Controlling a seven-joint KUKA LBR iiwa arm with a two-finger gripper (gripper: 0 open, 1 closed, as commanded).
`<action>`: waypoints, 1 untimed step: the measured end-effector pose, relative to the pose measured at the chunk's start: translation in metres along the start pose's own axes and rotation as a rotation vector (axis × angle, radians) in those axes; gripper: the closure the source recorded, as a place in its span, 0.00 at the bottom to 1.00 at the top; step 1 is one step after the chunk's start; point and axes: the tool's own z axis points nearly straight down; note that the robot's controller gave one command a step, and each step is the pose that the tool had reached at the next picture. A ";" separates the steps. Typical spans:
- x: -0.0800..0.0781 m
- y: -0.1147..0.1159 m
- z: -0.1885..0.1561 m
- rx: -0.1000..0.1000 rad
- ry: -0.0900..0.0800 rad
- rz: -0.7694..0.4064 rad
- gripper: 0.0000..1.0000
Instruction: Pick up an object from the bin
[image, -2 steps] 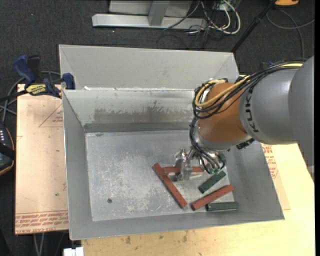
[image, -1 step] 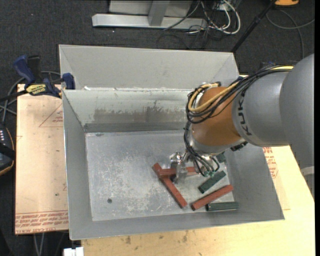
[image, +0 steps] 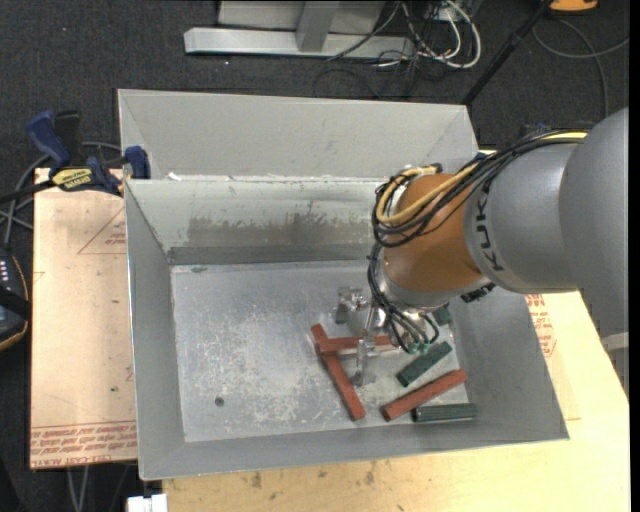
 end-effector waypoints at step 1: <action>0.000 0.000 0.000 0.000 0.000 0.000 1.00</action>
Offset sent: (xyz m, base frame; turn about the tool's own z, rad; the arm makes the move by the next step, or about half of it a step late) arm 0.0000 0.0000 0.0000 0.0000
